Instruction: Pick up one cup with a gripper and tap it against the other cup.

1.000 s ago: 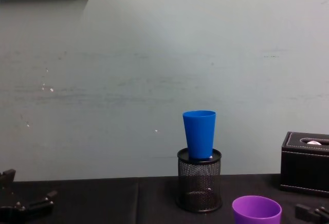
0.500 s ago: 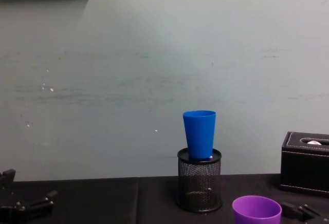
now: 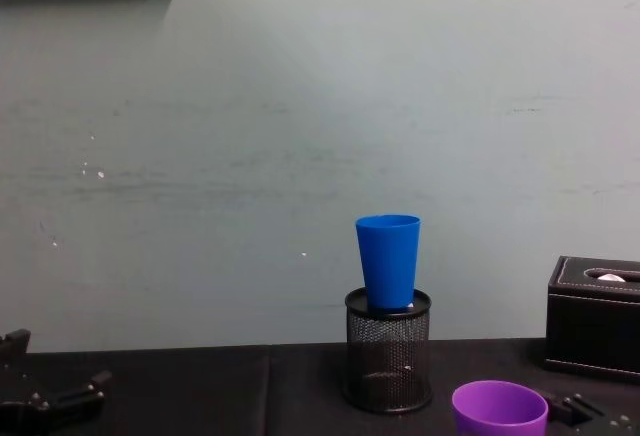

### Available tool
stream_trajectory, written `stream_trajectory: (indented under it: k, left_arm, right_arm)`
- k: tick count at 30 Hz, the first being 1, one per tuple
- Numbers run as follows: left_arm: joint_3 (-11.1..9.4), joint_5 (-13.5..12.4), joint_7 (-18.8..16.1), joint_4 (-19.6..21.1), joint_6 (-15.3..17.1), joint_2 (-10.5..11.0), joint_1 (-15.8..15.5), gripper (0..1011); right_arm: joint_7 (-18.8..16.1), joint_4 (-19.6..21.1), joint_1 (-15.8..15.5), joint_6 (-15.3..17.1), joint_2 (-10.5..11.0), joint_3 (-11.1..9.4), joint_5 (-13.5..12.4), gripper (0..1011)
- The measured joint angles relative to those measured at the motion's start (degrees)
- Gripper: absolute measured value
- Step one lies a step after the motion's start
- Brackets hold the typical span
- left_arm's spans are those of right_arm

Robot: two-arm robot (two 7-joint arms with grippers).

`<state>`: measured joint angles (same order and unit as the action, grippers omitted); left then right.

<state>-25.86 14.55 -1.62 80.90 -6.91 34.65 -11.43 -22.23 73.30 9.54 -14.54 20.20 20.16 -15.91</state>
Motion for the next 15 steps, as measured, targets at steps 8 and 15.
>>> stream_trajectory:
  k: [8, 15]
  left_arm:
    - [0.0, 0.0, 0.0, 0.0, 0.0, 0.0, 0.0, 1011]
    - [0.0, 0.0, 0.0, 0.0, 0.0, 0.0, 0.0, 1011]
  right_arm:
    - [-0.8, -2.0, 1.1, -0.5, -1.4, -0.7, 0.8, 1003]
    - [-1.3, -3.2, 1.7, -0.7, -2.3, -1.4, 1.3, 1003]
